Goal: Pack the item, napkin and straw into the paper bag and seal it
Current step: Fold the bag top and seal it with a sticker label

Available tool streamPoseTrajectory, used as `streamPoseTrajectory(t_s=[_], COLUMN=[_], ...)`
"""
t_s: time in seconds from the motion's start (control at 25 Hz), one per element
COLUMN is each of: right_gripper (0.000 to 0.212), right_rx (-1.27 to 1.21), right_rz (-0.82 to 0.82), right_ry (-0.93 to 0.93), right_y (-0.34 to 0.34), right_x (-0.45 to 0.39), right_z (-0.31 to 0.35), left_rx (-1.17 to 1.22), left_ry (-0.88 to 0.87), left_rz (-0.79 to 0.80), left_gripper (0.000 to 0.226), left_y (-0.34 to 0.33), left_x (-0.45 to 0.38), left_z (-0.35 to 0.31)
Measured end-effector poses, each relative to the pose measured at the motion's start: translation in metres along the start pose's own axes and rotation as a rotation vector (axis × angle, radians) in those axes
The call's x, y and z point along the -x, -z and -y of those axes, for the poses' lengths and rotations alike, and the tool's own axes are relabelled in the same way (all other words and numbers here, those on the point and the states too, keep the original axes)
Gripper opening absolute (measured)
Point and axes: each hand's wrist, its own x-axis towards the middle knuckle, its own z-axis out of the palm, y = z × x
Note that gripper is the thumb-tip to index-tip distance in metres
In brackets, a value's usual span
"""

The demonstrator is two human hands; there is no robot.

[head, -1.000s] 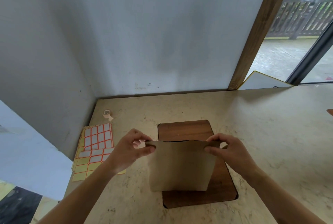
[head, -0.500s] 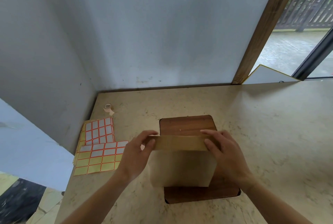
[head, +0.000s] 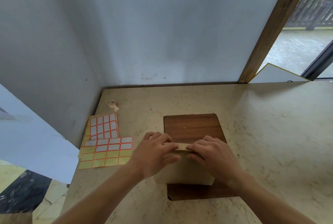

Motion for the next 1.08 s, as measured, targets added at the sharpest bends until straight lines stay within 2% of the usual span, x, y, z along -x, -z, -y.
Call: streamPoseTrajectory(t_s=[0.08,0.28,0.52,0.84,0.96,1.08], right_gripper=[0.024,0.024,0.013,0.020,0.018,0.023], right_rx=[-0.030,-0.109,-0.273,-0.371,-0.371,-0.317], right_rz=[0.022,0.057,-0.058,-0.049,0.014,0.160], right_ry=[0.008,-0.090,-0.167,-0.110,-0.138,-0.185], right_y=[0.000,0.001,0.007,0.009,0.012,0.019], right_x=[-0.005,-0.001,0.007,0.002,-0.002,-0.009], right_z=[0.000,-0.011,-0.022,-0.028,-0.030,-0.027], left_rx=[-0.046,0.012,0.122,0.137,0.170,0.252], left_ry=[-0.082,-0.087,0.031,0.013,-0.006,-0.017], left_rz=[0.003,-0.054,-0.062,-0.116,-0.094,-0.024], left_gripper=[0.036,0.024,0.011,0.003,0.005,0.017], left_y=[-0.006,-0.011,0.000,-0.008,-0.006,-0.005], left_x=[-0.008,-0.014,0.012,0.015,0.015,0.018], left_z=[-0.006,-0.005,0.036,0.036,0.042,0.052])
